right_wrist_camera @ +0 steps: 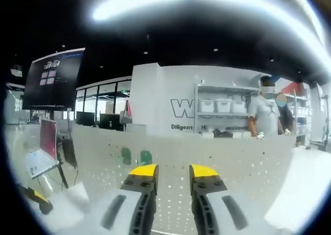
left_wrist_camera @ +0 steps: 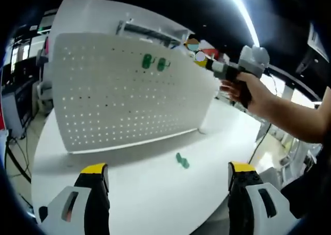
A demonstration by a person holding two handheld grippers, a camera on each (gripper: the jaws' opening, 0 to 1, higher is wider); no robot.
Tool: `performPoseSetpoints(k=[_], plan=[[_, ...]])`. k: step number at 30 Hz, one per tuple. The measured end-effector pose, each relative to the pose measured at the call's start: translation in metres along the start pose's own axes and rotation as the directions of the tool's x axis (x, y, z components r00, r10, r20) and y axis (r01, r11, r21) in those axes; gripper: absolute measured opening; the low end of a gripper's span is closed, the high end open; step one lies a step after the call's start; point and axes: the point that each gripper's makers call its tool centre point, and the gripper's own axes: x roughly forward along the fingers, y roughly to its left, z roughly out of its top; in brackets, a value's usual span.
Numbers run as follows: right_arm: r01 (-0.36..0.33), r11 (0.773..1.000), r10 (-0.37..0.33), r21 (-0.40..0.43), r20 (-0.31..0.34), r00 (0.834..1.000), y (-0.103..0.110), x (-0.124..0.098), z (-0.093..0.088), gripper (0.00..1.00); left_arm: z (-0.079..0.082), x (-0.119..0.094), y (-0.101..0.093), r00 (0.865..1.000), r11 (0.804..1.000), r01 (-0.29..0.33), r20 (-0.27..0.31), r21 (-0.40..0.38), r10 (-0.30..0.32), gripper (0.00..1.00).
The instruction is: Insert the hook assembly into the mounting plate slot until the hook locks in place.
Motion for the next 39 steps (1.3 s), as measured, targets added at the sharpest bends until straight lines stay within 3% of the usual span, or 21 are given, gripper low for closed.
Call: performPoseSetpoints(k=[8,15,21,31,39], plan=[[-0.026,0.999,0.021,-0.035,-0.137,0.99,-0.01,-0.039,-0.058,0.21,-0.005,-0.001,-0.004,1.0,1.0,0.009,-0.009,-0.009,-0.009,0.97],[-0.054,0.997,0.043,-0.047,-0.208,0.977,-0.008,-0.067,-0.09,0.21,-0.01,-0.001,-0.007,1.0,1.0,0.013,-0.018,-0.008,-0.013,0.96],[-0.037,0.999,0.03,-0.026,-0.229,0.973,-0.005,-0.084,-0.104,0.21,-0.016,-0.001,-0.006,0.999,1.0,0.012,-0.037,-0.008,-0.013,0.96],[-0.078,0.996,0.085,0.036,-0.349,0.933,0.016,-0.122,-0.155,0.21,-0.023,-0.006,-0.005,0.999,1.0,-0.005,-0.05,-0.018,0.004,0.96],[-0.143,0.989,0.142,0.028,-0.42,0.896,0.03,-0.149,-0.183,0.21,-0.04,-0.007,-0.01,0.996,0.999,-0.009,-0.085,-0.033,0.006,0.96]])
